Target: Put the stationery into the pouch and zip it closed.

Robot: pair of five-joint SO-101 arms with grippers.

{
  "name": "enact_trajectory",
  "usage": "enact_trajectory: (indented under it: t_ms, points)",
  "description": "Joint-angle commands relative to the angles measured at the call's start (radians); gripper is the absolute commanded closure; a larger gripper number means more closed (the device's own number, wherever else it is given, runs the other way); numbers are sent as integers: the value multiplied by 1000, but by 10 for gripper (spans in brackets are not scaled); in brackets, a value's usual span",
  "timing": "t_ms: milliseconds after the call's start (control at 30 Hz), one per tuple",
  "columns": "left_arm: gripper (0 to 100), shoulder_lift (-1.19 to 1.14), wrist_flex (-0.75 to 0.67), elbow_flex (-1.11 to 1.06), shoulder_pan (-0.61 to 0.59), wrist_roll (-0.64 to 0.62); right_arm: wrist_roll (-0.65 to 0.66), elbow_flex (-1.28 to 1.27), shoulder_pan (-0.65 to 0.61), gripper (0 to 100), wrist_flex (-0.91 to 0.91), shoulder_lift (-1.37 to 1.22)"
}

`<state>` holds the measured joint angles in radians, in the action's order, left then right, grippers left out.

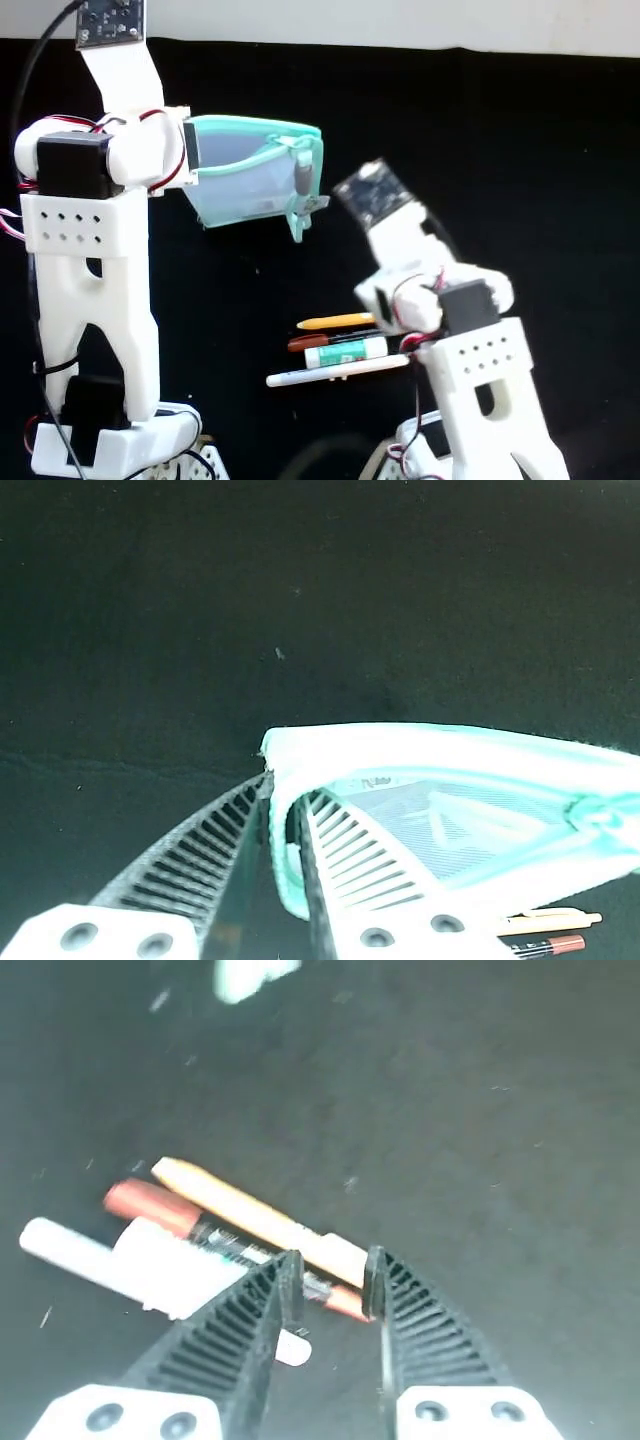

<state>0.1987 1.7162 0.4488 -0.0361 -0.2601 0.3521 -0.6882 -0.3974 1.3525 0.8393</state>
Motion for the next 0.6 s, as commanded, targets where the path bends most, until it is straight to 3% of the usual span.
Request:
enact_trajectory:
  t_ms: [0, 200, 400, 567]
  points:
    - [994, 41, -18, 4, -7, 11, 32, -71, -93, 878, 2, 47]
    - [993, 41, -18, 4, -7, 31, 176, -275, -216, 878, -124, 53]
    - [993, 41, -18, 4, -7, 66, 295, -421, -251, 878, -306, 13]
    - [993, 41, -18, 4, -7, 68, 381, -456, -300, 878, -358, -42]
